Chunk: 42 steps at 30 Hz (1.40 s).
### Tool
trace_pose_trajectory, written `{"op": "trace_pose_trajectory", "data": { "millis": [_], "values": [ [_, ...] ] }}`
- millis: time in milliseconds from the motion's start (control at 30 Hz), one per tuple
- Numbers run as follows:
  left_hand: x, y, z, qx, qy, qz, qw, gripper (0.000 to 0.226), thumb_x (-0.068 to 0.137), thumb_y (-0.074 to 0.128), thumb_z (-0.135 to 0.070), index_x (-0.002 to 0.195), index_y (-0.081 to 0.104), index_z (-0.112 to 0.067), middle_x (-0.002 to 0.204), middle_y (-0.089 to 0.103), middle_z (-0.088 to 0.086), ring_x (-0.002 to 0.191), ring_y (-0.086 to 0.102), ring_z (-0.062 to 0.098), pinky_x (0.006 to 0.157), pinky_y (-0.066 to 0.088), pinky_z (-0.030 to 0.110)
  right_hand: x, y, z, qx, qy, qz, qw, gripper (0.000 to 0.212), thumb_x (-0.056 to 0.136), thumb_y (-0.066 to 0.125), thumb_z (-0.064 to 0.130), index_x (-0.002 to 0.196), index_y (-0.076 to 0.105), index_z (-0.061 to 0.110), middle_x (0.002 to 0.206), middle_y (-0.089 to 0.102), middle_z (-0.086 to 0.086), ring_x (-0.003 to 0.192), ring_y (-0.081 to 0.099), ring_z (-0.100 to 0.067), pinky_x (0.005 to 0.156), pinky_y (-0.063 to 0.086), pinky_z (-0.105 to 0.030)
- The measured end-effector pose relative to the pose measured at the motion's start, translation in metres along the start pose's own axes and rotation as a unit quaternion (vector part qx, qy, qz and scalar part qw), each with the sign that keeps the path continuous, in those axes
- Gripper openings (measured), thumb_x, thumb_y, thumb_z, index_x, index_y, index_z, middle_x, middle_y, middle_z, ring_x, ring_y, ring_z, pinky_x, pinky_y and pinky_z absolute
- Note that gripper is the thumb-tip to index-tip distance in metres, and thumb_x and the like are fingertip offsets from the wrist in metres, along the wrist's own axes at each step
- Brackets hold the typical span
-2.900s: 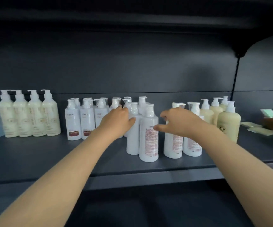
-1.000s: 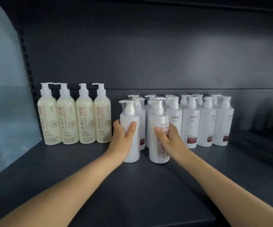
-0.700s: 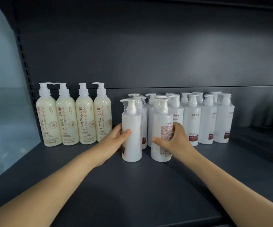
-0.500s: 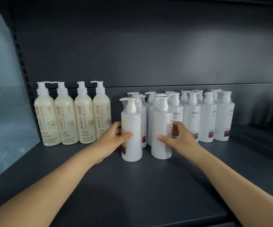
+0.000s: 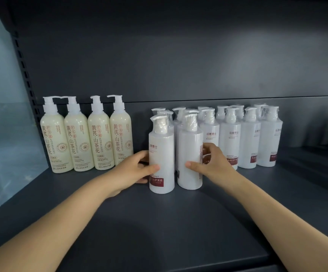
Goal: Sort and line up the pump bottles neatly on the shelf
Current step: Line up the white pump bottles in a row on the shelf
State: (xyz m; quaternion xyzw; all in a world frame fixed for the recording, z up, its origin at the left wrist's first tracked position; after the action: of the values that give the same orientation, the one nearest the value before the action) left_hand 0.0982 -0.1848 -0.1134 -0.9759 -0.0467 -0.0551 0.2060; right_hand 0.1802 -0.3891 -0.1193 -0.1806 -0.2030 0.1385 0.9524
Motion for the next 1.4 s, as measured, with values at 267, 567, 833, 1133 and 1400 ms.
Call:
{"op": "trace_pose_trajectory", "data": {
  "millis": [267,567,833,1133,1400],
  "values": [
    [-0.001,0.012,0.003,0.034,0.048,-0.096,0.994,0.038,0.082,0.068,-0.023,0.111,0.043,-0.025,0.102,0.053,-0.020,0.096,0.055,-0.002,0.087,0.046,0.022,0.000,-0.020,-0.005,0.096,0.032,0.097,0.990,0.058,0.087,0.064,0.013,0.139,0.038,0.018,0.127,0.058,0.001,0.112,0.057,-0.010,0.085,0.047,-0.021],
    [-0.001,0.024,0.003,0.008,0.030,-0.127,0.991,0.045,0.081,0.070,-0.021,0.112,0.038,-0.021,0.107,0.052,-0.009,0.101,0.057,0.011,0.086,0.049,0.027,-0.001,-0.003,0.003,0.018,0.008,0.016,1.000,0.067,0.078,0.074,0.024,0.133,0.036,0.019,0.119,0.051,0.006,0.101,0.054,-0.008,0.084,0.044,-0.022],
    [-0.001,0.014,0.005,-0.054,-0.009,-0.028,0.998,0.049,0.084,0.064,-0.011,0.128,0.045,-0.021,0.116,0.059,-0.003,0.103,0.062,0.013,0.086,0.054,0.032,-0.002,-0.008,0.002,0.028,0.015,0.005,0.999,0.060,0.077,0.074,0.028,0.127,0.041,0.019,0.115,0.054,0.005,0.102,0.055,-0.010,0.072,0.044,-0.017],
    [0.001,0.032,-0.001,0.127,0.042,-0.116,0.984,0.055,0.082,0.067,-0.031,0.129,0.042,-0.016,0.119,0.052,-0.003,0.099,0.054,0.011,0.083,0.044,0.024,-0.006,-0.019,-0.003,0.034,0.034,0.028,0.998,0.058,0.081,0.071,0.024,0.130,0.042,0.018,0.125,0.055,0.003,0.113,0.054,-0.015,0.093,0.045,-0.030],
    [0.000,0.033,0.003,0.121,0.025,-0.089,0.988,0.062,0.084,0.066,-0.029,0.135,0.034,-0.018,0.122,0.054,-0.002,0.106,0.057,0.014,0.095,0.050,0.039,-0.002,-0.022,-0.007,0.031,0.026,0.063,0.997,0.051,0.079,0.074,0.021,0.122,0.049,0.025,0.117,0.059,0.007,0.110,0.057,-0.013,0.094,0.047,-0.031]
  ]
}}
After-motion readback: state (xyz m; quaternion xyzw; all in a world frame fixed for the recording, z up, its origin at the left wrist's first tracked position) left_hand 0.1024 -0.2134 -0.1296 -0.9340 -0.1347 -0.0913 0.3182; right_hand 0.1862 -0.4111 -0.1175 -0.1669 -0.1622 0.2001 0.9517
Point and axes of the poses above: each hand's wrist, its own x-axis towards the middle knuckle, its own y-axis out of the palm, z = x × y, the point moved 2 cm from there along x, towards the middle knuckle
